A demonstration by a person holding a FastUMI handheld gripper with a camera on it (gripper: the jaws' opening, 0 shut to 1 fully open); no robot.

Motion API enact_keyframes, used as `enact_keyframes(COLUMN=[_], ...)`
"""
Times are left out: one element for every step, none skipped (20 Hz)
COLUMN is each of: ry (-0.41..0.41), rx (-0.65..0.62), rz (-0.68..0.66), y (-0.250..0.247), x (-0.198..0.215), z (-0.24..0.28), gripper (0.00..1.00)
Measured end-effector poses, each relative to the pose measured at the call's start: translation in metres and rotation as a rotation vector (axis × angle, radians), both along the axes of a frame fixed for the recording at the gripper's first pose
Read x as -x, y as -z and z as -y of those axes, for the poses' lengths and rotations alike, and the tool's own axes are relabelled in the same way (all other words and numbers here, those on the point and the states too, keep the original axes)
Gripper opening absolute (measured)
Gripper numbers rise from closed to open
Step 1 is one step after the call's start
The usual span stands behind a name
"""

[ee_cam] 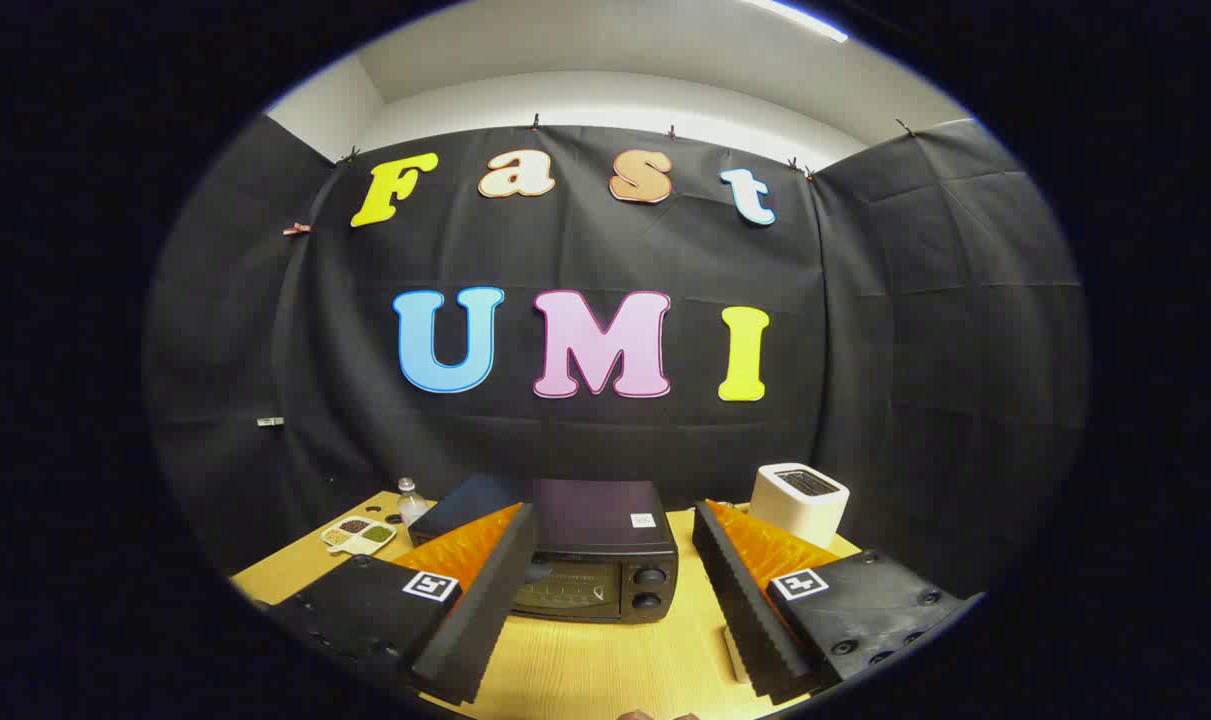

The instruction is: Open the toaster oven, put the food inside, and close the toaster oven door.

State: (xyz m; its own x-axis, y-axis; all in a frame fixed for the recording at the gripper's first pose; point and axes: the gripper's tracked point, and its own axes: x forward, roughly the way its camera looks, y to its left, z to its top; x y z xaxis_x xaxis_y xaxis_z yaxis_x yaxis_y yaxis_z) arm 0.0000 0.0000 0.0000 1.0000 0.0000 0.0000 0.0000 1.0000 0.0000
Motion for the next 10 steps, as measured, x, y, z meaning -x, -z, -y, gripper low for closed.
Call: enact_keyframes(ry=[0.002,0.003,0.005,0.005,0.004,0.003,0.004,0.006,0.006,0.007], rx=[0.0,0.001,0.005,0.009,0.012,0.014,0.015,0.015,0.014,0.013], rz=[-0.004,-0.005,-0.009,-0.013,-0.017,-0.02,-0.024,-0.025,-0.024,-0.026], y=[0.002,0.003,0.005,0.008,0.009,0.01,0.011,0.012,0.012,0.013], x=[0.001,0.002,0.003,0.002,0.003,0.002,0.002,0.001,0.0,-0.001], z=[0.0,0.0,0.0,0.0,-0.001,-0.002,-0.003,-0.003,-0.005,-0.007], gripper=[0.97,0.97,0.97,0.97,0.97,0.97,0.97,0.97,0.97,0.97])
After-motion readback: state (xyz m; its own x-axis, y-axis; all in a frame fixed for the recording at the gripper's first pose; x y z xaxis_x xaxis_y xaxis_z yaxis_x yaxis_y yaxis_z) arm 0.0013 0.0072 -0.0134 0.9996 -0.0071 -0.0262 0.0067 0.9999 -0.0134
